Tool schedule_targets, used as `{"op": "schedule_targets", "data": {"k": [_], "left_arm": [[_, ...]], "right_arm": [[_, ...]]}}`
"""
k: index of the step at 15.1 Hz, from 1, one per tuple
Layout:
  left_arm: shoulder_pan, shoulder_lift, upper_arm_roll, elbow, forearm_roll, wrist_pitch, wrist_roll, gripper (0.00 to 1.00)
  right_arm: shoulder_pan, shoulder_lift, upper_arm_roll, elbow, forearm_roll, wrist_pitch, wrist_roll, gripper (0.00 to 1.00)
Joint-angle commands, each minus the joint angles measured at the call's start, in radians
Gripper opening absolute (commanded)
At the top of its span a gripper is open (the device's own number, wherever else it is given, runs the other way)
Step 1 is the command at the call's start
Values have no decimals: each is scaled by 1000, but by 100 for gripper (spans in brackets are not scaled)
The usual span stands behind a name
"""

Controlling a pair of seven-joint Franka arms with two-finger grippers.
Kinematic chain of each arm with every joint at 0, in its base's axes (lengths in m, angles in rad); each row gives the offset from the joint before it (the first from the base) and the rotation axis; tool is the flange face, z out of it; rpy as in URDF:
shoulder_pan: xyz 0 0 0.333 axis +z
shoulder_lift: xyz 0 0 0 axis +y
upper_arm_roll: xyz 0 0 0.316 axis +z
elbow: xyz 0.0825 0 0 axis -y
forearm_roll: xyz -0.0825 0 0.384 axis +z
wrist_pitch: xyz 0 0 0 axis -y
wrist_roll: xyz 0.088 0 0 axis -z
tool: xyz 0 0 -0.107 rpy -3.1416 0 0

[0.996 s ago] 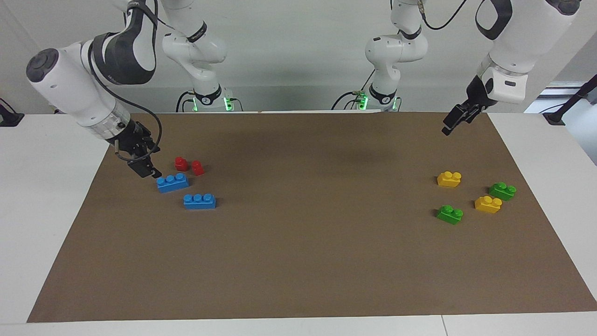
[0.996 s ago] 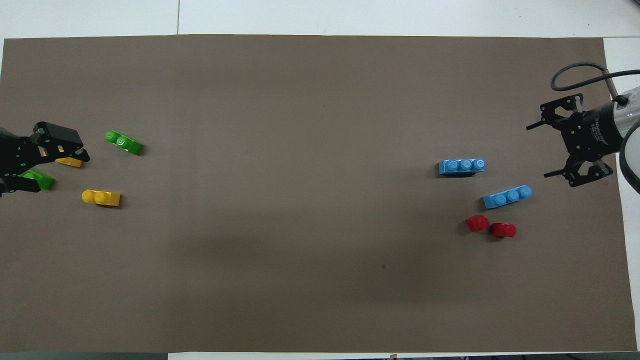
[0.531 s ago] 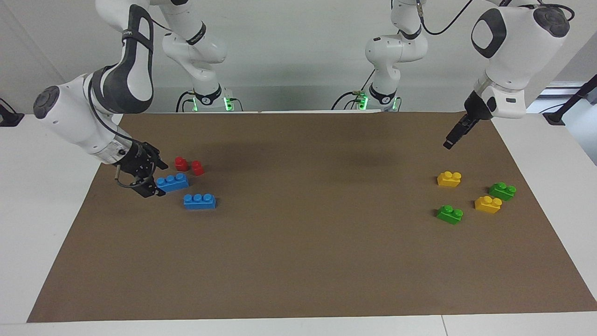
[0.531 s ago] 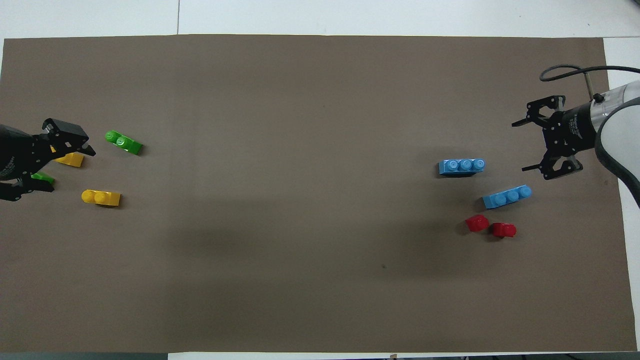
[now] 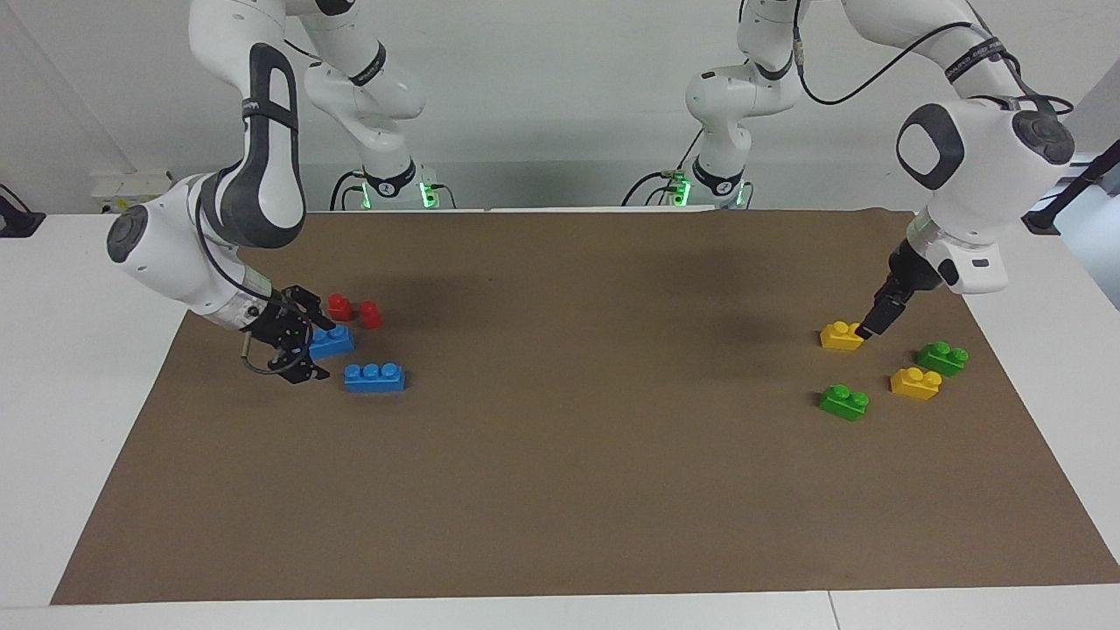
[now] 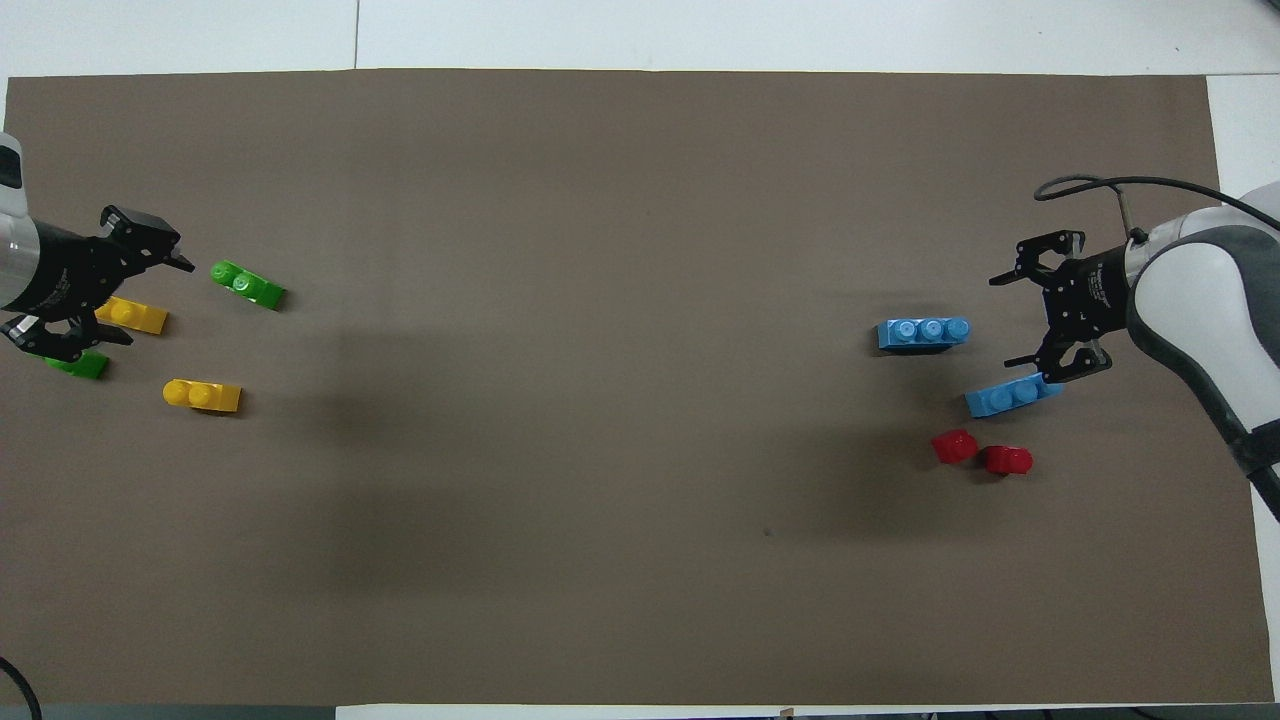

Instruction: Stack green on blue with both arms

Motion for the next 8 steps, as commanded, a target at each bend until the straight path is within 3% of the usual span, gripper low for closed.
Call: {"op": "schedule_targets", "data": {"k": [1,8], "left_arm": [[19,47,-5,11,-13,55,-63,100],[26,125,-5,8,-12,164,-187,100]], "right_arm": [[-1,2,8,-34,43,55,4,100],[12,57,8,-47,74,110,-36,100]]}}
